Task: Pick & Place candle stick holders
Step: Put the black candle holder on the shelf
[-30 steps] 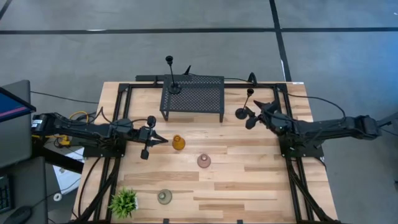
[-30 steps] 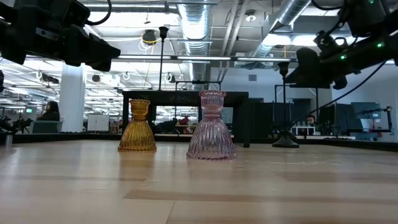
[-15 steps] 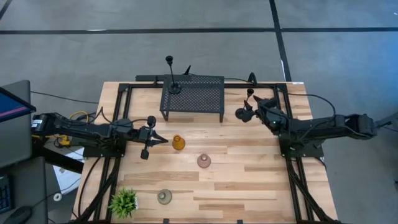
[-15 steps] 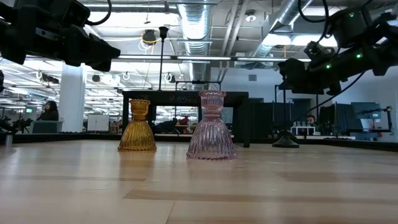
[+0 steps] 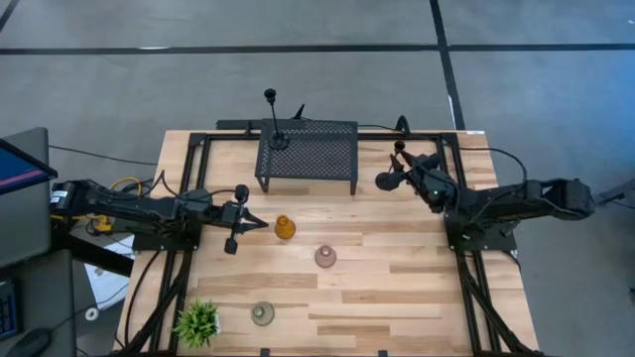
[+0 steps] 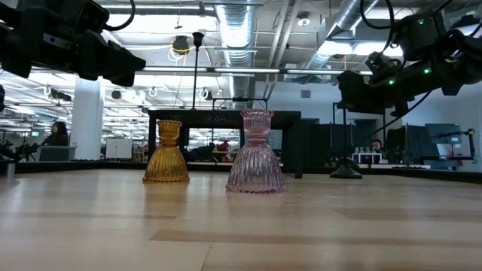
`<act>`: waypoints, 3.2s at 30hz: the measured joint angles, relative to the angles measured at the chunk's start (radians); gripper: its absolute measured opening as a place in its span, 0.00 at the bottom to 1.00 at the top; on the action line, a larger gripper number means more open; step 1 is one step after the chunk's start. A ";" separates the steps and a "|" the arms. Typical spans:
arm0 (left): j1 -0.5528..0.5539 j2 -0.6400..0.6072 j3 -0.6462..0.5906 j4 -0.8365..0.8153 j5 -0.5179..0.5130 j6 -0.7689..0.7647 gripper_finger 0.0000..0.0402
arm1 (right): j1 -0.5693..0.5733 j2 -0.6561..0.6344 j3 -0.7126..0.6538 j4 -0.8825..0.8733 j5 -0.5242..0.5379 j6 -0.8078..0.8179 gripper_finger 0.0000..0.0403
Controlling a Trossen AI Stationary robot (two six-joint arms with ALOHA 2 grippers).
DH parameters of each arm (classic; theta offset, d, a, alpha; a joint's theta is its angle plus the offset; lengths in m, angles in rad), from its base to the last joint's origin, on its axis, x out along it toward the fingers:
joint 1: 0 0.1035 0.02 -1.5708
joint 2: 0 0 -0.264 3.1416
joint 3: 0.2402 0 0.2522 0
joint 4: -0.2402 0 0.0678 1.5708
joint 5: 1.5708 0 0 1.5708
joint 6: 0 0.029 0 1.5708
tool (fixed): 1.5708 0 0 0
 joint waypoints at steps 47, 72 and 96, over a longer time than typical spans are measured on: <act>0.000 0.000 0.000 0.000 0.000 -0.007 0.02 | -0.164 0.182 0.693 -0.371 -0.624 -0.236 0.01; 0.000 0.000 0.000 0.000 0.000 -0.007 0.02 | -0.221 0.425 0.887 -0.407 -0.680 -0.236 0.02; 0.000 0.000 0.000 0.000 0.000 -0.007 0.02 | -0.219 0.412 0.886 -0.423 -0.684 -0.263 0.32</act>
